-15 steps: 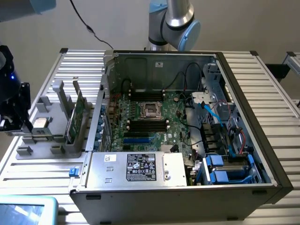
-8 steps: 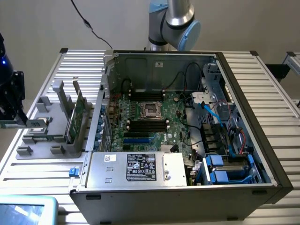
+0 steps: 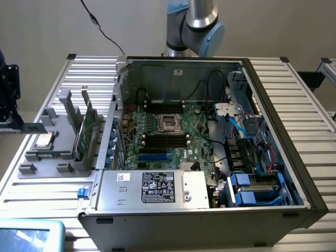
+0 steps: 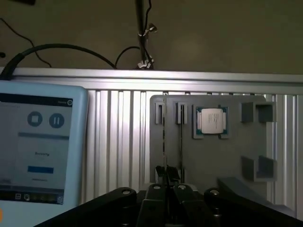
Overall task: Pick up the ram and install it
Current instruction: 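Pick up the ram and move it above insertion slot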
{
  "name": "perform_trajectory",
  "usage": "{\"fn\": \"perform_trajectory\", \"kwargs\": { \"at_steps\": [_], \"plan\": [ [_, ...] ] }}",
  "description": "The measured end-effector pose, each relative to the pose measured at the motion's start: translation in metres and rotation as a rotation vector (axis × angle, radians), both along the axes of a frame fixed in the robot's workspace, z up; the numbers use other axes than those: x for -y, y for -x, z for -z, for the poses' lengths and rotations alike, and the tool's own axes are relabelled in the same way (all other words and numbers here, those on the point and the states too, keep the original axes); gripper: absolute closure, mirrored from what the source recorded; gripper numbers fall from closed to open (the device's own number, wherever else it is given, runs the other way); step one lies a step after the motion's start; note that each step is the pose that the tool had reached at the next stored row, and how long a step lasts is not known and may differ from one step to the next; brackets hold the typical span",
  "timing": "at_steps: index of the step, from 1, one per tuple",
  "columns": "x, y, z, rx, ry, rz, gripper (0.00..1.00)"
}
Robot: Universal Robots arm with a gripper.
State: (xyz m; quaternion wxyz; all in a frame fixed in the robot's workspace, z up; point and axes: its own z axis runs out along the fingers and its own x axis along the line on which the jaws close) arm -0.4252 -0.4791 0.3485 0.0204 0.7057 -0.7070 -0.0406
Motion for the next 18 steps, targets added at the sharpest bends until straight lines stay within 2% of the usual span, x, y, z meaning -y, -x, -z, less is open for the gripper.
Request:
{"fn": "perform_trajectory", "kwargs": {
  "at_steps": [6, 9, 12, 18],
  "plan": [
    [0.0, 0.0, -0.0261, -0.0002, 0.0056, 0.0, 0.89],
    [0.0, 0.0, -0.0339, -0.0003, 0.0086, 0.0, 0.89],
    [-0.0001, 0.0, -0.0387, -0.0005, 0.0134, 0.0, 0.89],
    [0.0, -0.001, -0.0392, -0.0007, 0.014, 0.0, 0.89]
  ]
}}
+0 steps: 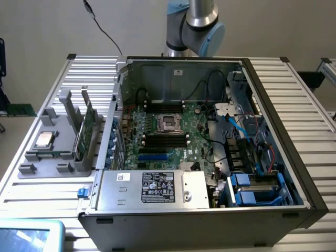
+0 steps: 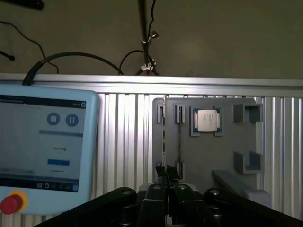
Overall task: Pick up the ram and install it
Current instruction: 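Pick up the ram and move it above insertion slot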
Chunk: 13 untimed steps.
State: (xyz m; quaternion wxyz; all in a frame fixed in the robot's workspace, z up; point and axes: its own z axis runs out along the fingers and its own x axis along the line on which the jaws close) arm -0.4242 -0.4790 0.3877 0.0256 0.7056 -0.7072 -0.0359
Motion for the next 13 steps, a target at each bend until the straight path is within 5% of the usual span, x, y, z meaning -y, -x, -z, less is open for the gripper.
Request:
{"fn": "perform_trajectory", "kwargs": {
  "at_steps": [3, 9, 13],
  "plan": [
    [0.0001, -0.01, -0.0008, 0.0001, -0.0027, 0.0, 0.89],
    [0.0007, -0.033, -0.0042, 0.0003, -0.0341, -0.006, 0.89],
    [0.0013, -0.051, -0.0052, 0.0001, -0.0398, -0.009, 0.89]
  ]
}}
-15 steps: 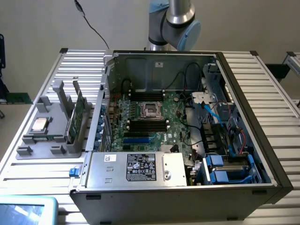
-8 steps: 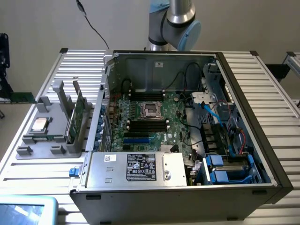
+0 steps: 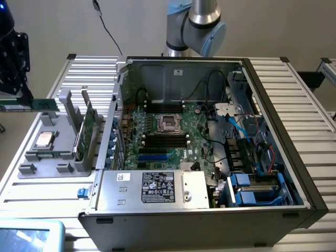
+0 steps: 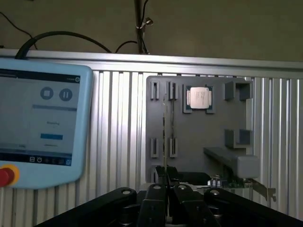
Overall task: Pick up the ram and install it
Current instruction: 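Pick up the ram and move it above insertion slot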
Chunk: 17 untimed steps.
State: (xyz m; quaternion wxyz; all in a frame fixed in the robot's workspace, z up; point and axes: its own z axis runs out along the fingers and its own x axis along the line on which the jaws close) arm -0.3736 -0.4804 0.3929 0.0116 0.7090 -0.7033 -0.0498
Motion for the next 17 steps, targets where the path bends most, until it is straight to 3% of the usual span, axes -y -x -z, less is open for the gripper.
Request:
{"fn": "perform_trajectory", "kwargs": {
  "at_steps": [17],
  "plan": [
    [0.0001, -0.068, -0.0004, -0.0026, 0.0001, -0.01, 0.89]
  ]
}}
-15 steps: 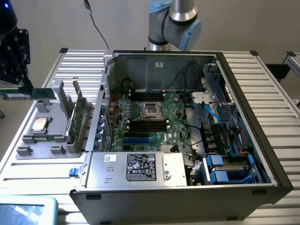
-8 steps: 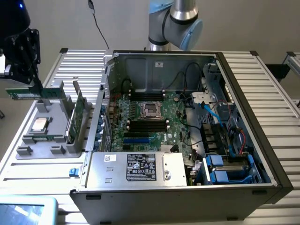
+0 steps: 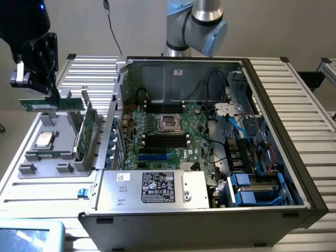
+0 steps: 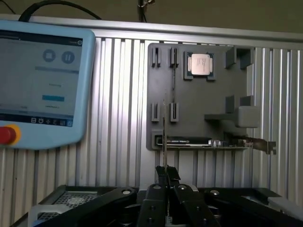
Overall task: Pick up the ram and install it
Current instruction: 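Pick up the ram and move it above insertion slot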
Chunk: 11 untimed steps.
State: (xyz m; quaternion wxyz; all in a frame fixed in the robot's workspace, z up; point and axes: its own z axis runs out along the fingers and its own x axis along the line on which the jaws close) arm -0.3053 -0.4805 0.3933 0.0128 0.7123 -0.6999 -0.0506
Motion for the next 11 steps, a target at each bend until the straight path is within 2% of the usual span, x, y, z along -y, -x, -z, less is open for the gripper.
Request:
{"fn": "perform_trajectory", "kwargs": {
  "at_steps": [11],
  "plan": [
    [0.0001, -0.049, 0.0001, 0.0001, 0.0, -0.004, 0.89]
  ]
}}
